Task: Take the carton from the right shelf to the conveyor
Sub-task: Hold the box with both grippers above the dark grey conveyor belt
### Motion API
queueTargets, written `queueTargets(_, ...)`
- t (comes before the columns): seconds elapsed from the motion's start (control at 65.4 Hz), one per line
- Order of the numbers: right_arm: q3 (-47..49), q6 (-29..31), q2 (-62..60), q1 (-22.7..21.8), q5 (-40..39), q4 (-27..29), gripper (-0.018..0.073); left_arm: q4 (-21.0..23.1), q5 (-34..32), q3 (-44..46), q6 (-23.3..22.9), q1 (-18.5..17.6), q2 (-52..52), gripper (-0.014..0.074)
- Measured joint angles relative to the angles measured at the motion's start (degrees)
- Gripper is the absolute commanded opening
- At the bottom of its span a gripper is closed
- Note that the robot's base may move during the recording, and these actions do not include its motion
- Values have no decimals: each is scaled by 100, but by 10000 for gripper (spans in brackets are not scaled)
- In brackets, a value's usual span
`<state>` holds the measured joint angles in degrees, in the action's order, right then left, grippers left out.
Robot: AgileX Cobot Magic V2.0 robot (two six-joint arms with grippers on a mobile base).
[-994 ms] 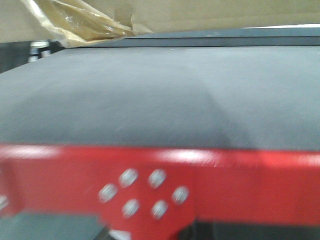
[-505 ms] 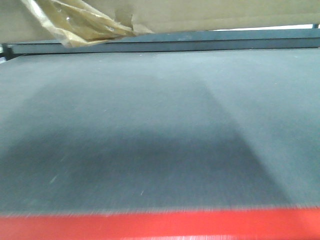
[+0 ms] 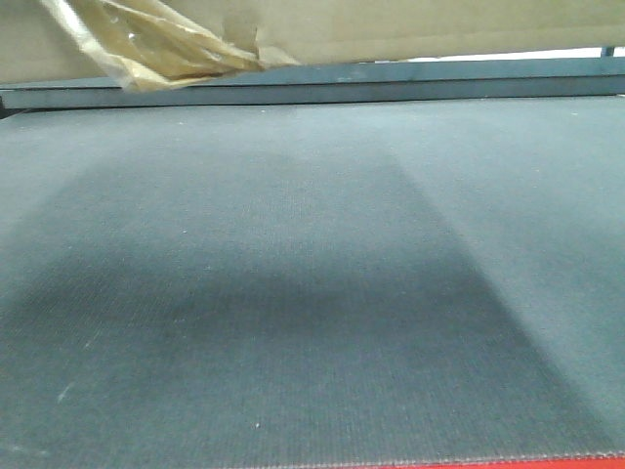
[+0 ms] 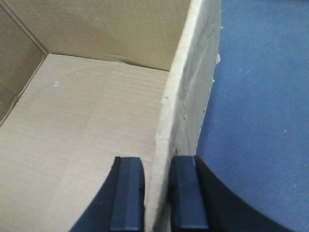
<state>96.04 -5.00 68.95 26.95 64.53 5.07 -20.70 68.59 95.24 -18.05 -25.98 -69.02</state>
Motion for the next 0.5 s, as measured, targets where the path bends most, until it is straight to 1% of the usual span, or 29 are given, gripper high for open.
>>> queueTargets(0.505,0,0,0,0,0,8,-69,15,0,0,0,0,0,-8)
